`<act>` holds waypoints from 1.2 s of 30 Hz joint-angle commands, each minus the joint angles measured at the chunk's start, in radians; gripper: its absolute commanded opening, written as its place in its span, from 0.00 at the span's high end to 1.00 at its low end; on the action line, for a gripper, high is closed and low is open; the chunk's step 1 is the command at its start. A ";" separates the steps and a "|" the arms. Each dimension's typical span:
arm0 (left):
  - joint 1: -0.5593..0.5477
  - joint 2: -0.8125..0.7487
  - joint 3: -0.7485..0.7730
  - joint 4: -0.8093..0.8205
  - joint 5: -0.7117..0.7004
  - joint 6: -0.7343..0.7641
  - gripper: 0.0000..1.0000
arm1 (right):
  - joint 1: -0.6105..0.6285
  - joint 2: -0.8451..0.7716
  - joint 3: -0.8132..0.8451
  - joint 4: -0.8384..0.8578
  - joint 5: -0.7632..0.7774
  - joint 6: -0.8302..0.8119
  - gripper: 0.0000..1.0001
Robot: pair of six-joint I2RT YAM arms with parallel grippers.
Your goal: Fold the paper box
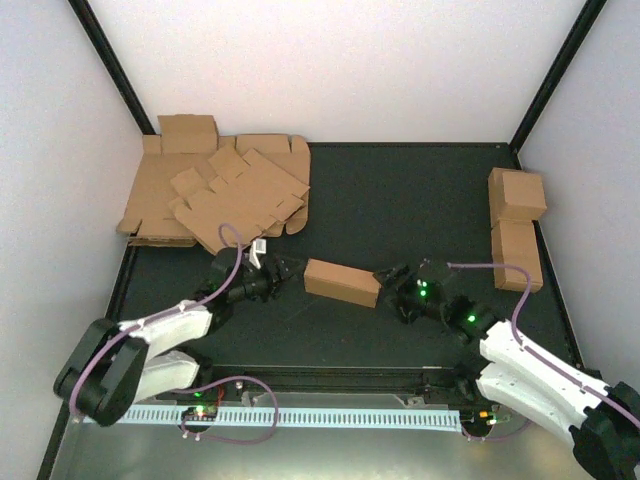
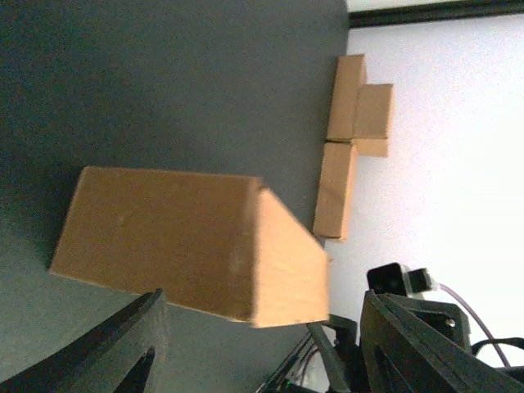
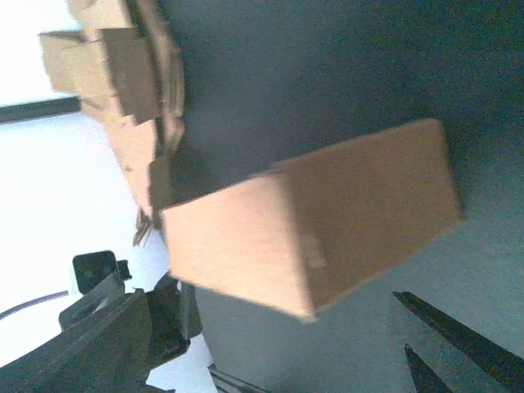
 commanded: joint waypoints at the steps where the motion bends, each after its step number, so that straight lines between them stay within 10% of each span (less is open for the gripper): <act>1: 0.000 -0.143 0.101 -0.266 -0.081 0.145 0.30 | -0.002 -0.025 0.133 -0.161 0.059 -0.227 0.19; 5: 0.001 -0.207 0.176 -0.404 -0.075 0.287 0.35 | -0.003 0.005 0.194 -0.127 -0.001 -0.464 0.25; 9: 0.009 -0.158 0.216 -0.348 0.121 0.413 0.96 | -0.018 0.022 0.198 -0.029 -0.129 -0.649 0.77; 11: 0.008 -0.094 0.257 -0.338 0.234 0.447 0.98 | -0.043 0.027 0.172 0.038 -0.193 -0.666 0.97; 21: 0.022 0.150 0.285 -0.170 0.400 0.443 0.98 | -0.172 0.162 0.025 0.391 -0.506 -0.592 0.98; 36: 0.053 0.298 0.154 0.102 0.446 0.363 0.98 | -0.223 0.309 -0.095 0.556 -0.547 -0.562 0.98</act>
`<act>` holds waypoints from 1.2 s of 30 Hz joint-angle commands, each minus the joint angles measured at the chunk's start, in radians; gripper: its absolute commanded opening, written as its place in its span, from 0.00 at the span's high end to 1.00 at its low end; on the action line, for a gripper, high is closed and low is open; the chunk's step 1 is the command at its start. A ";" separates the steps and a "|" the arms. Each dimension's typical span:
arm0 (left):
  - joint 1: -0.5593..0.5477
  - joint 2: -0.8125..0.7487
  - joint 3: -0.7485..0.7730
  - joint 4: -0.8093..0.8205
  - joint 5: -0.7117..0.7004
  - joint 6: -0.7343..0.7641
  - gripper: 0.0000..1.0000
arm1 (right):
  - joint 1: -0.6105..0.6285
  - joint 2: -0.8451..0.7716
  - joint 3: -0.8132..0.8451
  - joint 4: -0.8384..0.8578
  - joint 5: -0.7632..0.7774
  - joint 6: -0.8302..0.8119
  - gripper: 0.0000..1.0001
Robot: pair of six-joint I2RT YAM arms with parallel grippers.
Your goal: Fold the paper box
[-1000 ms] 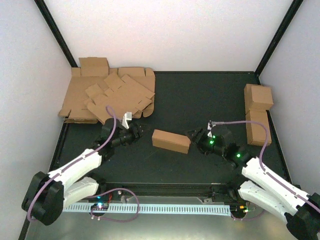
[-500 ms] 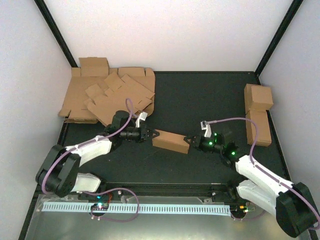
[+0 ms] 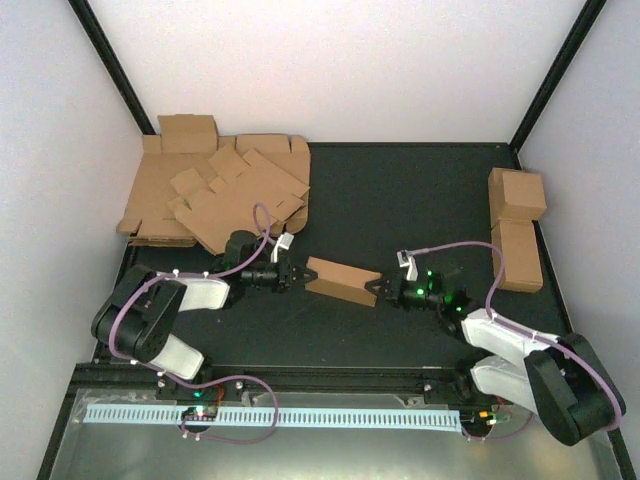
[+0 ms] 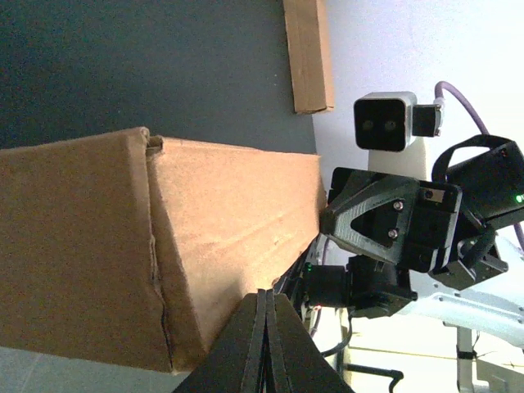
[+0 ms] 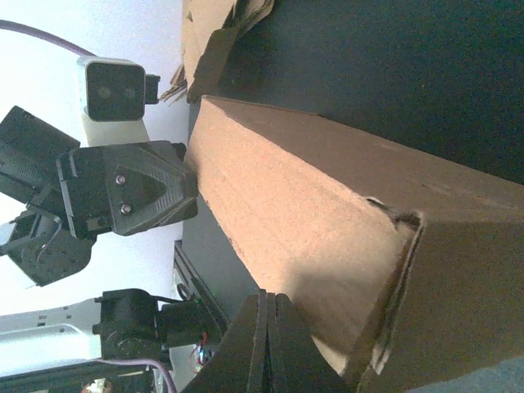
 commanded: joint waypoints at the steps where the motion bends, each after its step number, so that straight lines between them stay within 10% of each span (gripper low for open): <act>1: 0.003 -0.024 0.001 0.012 0.018 -0.005 0.98 | -0.005 -0.034 0.018 -0.027 -0.010 -0.009 0.98; 10: 0.019 -0.158 0.159 -0.330 -0.043 0.144 0.98 | -0.027 -0.133 0.160 -0.247 0.024 -0.082 0.98; 23: 0.032 0.094 0.153 -0.214 -0.010 0.162 0.98 | -0.042 0.088 0.075 -0.085 -0.014 -0.096 0.98; 36: 0.032 -0.027 0.232 -0.423 -0.053 0.242 0.98 | -0.042 -0.016 0.183 -0.236 -0.033 -0.168 0.98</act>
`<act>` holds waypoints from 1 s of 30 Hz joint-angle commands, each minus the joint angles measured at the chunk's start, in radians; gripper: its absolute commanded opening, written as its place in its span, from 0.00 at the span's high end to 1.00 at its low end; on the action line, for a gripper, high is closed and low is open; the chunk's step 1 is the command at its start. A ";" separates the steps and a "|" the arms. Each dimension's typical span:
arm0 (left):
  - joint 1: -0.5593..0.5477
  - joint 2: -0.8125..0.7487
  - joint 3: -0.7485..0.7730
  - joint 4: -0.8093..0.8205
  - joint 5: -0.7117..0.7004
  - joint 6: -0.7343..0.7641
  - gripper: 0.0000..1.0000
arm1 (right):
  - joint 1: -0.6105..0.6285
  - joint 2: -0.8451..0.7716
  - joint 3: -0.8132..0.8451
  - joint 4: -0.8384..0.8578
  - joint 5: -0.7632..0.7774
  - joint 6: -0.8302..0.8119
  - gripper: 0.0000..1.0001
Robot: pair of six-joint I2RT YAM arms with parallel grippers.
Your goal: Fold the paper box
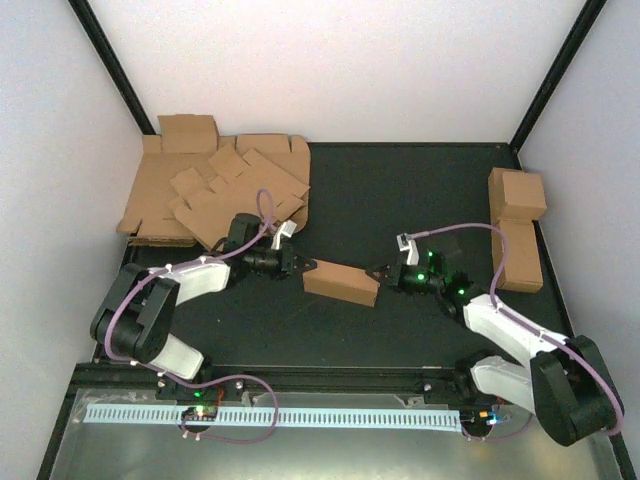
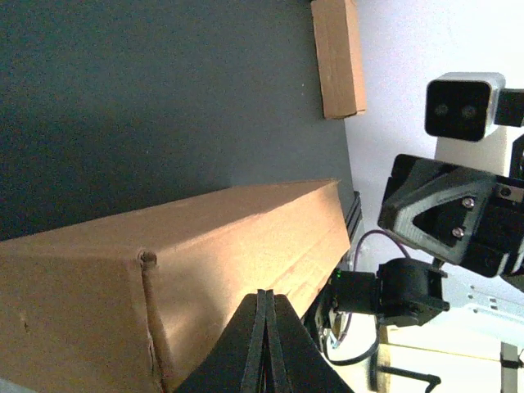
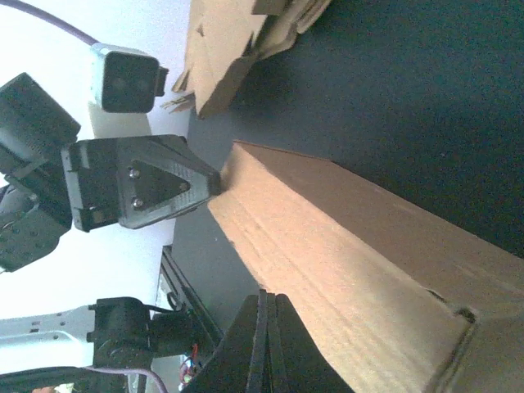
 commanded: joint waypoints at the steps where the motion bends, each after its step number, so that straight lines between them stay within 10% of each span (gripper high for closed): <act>1: 0.004 -0.021 0.048 -0.065 -0.027 0.046 0.98 | -0.002 -0.030 0.010 -0.017 -0.024 -0.030 0.98; 16: 0.004 0.070 -0.057 0.105 0.005 -0.006 0.98 | -0.002 0.024 -0.057 -0.008 0.006 -0.094 0.98; 25: -0.013 -0.124 0.123 -0.355 -0.167 0.227 0.80 | -0.002 -0.094 0.220 -0.484 0.178 -0.415 0.84; 30: -0.045 -0.158 0.162 -0.428 -0.233 0.251 0.68 | -0.001 -0.072 0.229 -0.468 0.121 -0.410 0.77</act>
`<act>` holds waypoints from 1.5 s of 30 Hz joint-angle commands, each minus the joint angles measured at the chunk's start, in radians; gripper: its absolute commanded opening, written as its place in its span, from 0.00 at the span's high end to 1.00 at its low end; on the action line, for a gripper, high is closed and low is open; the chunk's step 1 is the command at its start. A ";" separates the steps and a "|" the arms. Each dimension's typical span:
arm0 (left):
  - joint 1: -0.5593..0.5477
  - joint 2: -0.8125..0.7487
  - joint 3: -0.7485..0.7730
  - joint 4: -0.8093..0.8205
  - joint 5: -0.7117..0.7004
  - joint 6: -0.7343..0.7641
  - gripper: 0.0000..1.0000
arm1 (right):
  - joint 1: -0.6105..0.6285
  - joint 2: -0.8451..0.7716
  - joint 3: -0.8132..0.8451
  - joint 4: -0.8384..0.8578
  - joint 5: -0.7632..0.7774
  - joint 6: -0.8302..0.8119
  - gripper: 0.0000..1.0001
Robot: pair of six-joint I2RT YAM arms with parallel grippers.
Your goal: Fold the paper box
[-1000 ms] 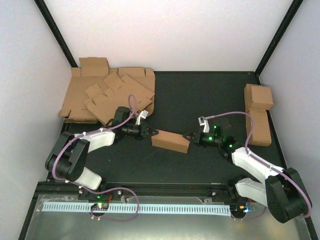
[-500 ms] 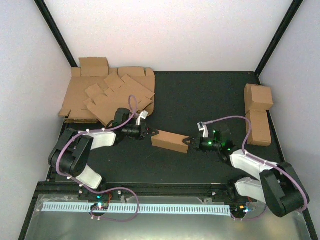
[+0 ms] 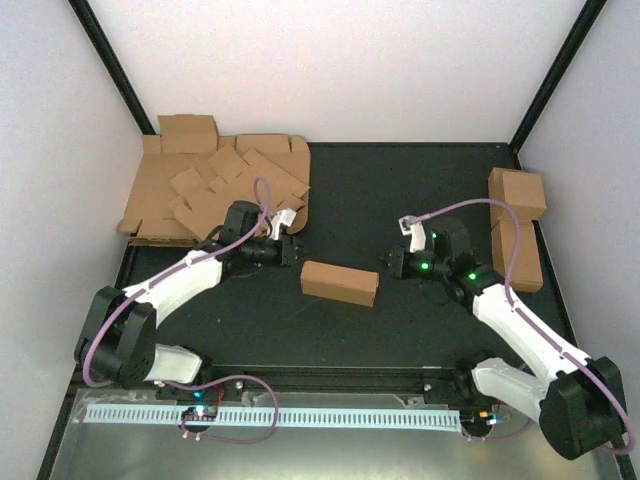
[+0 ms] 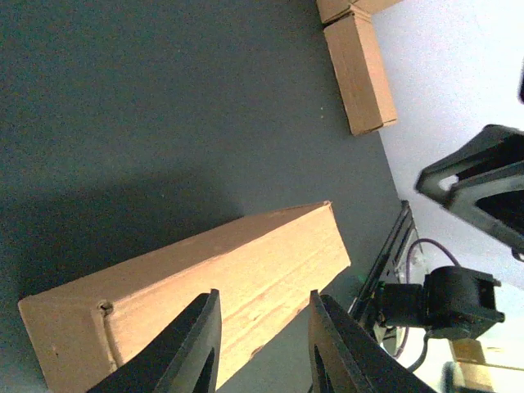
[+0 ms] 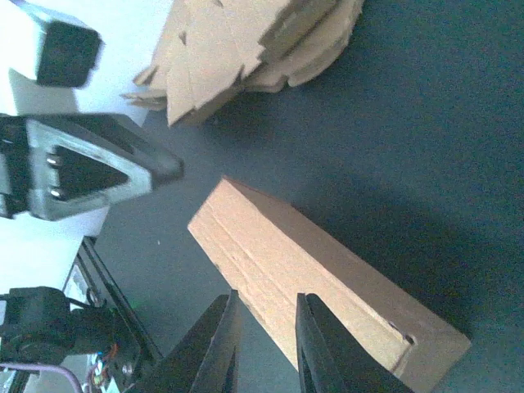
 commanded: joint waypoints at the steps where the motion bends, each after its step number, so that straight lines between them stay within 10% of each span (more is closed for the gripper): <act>1: -0.025 -0.021 0.033 -0.129 -0.078 0.071 0.68 | 0.002 0.026 -0.016 -0.069 -0.027 -0.050 0.77; 15: -0.098 0.018 -0.088 -0.118 -0.121 0.057 0.84 | 0.045 0.060 -0.163 0.004 -0.116 -0.003 0.85; 24: -0.243 -0.238 -0.272 -0.092 -0.216 -0.109 0.86 | 0.051 -0.160 -0.327 -0.092 -0.128 0.049 0.85; 29: -0.275 -0.403 -0.344 -0.164 -0.258 -0.162 0.85 | 0.052 -0.291 -0.325 -0.186 -0.124 0.081 0.63; 39: -0.273 -0.537 -0.355 -0.178 -0.401 -0.204 0.14 | 0.049 -0.226 -0.207 -0.263 0.047 0.007 0.16; 45: -0.274 -0.379 -0.381 0.035 -0.372 -0.238 0.22 | 0.050 -0.155 -0.240 -0.130 0.049 0.049 0.14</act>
